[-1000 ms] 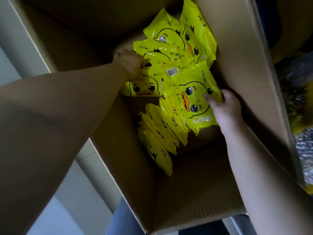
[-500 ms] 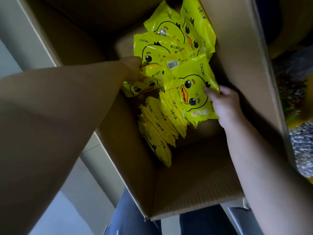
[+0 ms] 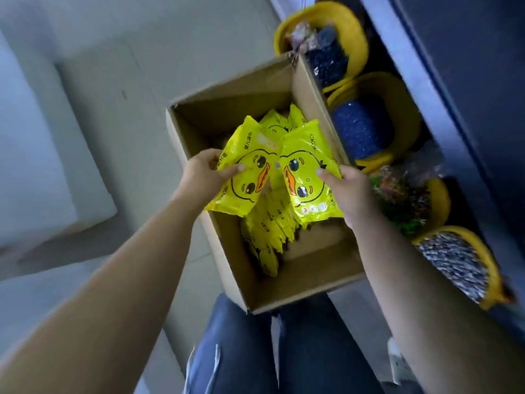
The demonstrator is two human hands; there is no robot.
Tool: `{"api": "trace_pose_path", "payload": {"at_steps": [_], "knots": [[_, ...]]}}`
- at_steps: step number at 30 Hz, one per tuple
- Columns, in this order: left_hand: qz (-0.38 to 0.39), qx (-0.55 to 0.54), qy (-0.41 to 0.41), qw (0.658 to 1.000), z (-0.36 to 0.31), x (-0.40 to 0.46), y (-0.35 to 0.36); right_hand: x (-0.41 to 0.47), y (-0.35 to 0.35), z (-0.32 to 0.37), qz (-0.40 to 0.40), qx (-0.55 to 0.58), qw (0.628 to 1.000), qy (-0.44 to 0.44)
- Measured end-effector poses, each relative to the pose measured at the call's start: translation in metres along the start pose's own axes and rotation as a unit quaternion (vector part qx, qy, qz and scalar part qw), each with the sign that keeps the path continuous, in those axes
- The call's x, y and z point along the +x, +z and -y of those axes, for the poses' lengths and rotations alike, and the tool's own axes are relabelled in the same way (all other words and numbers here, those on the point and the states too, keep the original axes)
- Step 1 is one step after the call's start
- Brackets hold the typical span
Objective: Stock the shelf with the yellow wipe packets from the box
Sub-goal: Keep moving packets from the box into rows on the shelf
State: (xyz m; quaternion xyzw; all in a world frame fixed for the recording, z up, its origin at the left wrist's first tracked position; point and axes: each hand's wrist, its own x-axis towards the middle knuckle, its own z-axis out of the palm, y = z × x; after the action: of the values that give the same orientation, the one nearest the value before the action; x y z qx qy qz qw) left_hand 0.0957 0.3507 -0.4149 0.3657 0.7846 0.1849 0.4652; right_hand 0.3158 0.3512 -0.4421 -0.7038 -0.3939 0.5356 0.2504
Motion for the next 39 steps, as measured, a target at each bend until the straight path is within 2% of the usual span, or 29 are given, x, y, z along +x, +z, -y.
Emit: {"api": "trace_pose_path", "payload": {"at_steps": [9,16,22,30,36,39], "knots": [[0.012,0.031,0.149,0.988,-0.063,-0.097,-0.063,-0.113,-0.045,0.074,-0.060,0.040,0.997,-0.021],[0.053,0.081,0.257,0.962,-0.107,-0.153,-0.102,-0.191,-0.075,0.105,-0.112,0.066,0.989,-0.064],[0.119,0.099,0.321,0.934,-0.129,-0.186,-0.117,-0.246,-0.115,0.129,-0.155,-0.006,0.982,-0.106],[0.175,0.167,0.423,0.873,-0.169,-0.213,-0.113,-0.315,-0.164,0.148,-0.224,-0.070,0.962,-0.142],[0.179,0.266,0.528,0.787,-0.226,-0.240,-0.107,-0.358,-0.211,0.179,-0.273,-0.102,0.943,-0.159],[0.194,0.258,0.563,0.761,-0.260,-0.261,-0.099,-0.373,-0.245,0.194,-0.305,-0.081,0.932,-0.176]]}}
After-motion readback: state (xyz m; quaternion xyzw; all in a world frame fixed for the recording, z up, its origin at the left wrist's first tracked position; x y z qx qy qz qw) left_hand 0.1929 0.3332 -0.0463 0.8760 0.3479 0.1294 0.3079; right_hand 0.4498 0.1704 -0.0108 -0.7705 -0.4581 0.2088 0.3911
